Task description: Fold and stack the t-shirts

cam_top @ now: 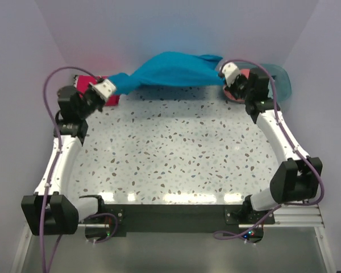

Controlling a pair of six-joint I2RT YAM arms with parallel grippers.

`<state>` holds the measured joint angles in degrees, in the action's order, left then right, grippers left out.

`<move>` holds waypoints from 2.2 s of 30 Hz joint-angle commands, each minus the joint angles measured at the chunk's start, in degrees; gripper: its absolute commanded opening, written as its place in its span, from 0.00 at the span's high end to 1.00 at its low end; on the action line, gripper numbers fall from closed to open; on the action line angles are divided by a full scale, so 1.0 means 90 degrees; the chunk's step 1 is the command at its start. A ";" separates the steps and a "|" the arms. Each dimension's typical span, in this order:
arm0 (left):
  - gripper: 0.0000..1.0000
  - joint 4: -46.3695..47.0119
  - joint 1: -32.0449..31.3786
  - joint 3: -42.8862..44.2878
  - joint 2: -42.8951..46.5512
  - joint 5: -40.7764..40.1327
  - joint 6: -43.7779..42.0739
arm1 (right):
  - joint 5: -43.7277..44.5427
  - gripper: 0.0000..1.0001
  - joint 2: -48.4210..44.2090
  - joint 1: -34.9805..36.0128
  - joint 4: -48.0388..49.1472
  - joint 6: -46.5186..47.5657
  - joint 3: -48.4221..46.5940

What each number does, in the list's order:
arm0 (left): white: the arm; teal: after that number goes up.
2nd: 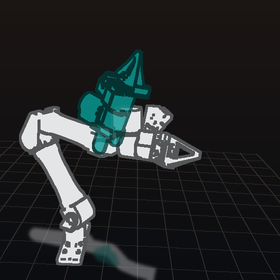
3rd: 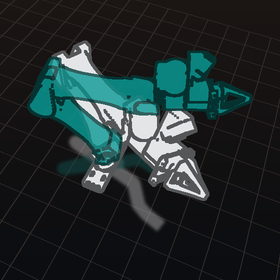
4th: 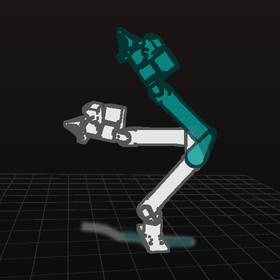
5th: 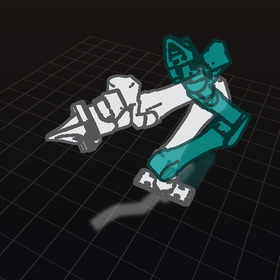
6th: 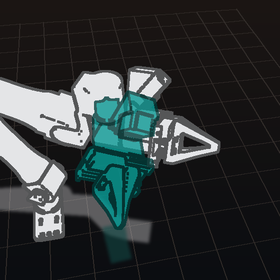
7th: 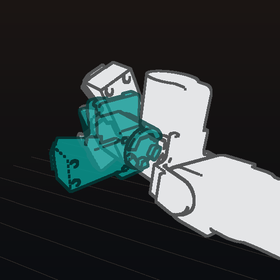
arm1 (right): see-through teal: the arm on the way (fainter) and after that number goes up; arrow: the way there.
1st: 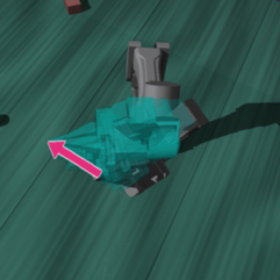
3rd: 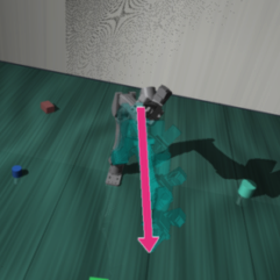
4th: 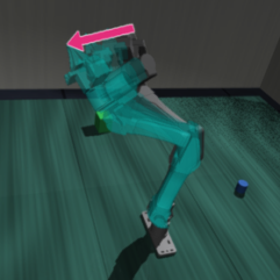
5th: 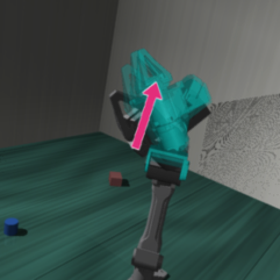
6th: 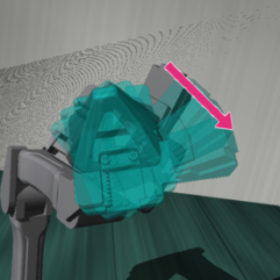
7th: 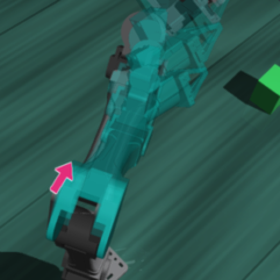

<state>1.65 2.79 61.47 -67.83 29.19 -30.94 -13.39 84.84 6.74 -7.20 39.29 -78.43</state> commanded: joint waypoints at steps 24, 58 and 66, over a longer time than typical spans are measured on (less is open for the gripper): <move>0.45 -0.8553 -0.2086 -0.1411 0.0789 0.0868 -0.5459 | -0.0475 0.50 -0.2737 0.0081 -0.6514 0.4346 0.3627; 0.86 -0.4909 -0.5748 -0.1324 -0.2805 -0.0064 -0.2558 | 0.0101 0.72 0.0251 0.0032 -0.5762 0.0205 0.1303; 0.68 -0.5662 -0.4229 0.0463 -0.2268 0.1132 -0.2013 | 0.0110 0.72 0.0670 0.0042 -0.5694 0.0098 0.1010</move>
<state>-48.05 -43.64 58.89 -91.50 33.04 -52.16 -12.95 89.45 7.33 -58.89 41.10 -66.57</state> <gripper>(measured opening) 0.316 0.283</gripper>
